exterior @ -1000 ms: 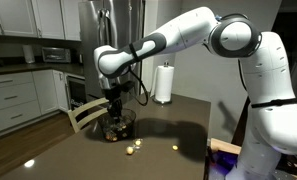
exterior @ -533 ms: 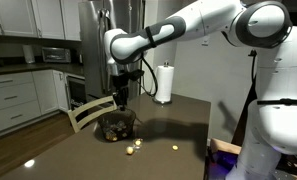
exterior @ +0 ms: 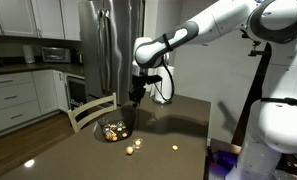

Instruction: Move a packet from the basket to the counter

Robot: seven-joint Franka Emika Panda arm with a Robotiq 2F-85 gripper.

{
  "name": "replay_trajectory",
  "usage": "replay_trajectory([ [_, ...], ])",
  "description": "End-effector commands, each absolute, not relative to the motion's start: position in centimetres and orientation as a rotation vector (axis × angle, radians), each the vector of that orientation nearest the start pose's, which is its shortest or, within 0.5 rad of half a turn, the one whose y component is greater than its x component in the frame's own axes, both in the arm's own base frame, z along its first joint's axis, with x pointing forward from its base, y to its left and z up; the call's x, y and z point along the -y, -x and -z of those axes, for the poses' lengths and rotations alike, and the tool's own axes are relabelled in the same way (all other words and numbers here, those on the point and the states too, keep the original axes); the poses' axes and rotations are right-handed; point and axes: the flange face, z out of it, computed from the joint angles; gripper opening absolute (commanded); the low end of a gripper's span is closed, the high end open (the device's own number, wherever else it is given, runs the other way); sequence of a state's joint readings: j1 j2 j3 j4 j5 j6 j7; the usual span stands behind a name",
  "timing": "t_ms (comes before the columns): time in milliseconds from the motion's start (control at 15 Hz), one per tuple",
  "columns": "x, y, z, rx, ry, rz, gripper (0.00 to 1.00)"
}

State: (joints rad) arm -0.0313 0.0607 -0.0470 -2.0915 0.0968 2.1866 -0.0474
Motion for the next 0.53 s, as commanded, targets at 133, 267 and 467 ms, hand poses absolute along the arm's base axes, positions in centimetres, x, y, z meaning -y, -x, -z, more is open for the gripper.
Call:
replay_trajectory([
  [133,10.6,-54.8,-38.1,-0.463,3.009,0.238,0.11],
  [267,12.0,-54.9,-37.6,-0.564,3.016,0.242,0.11],
  [467,12.9,-55.0,-36.1,-0.685,2.992,0.15,0.11],
])
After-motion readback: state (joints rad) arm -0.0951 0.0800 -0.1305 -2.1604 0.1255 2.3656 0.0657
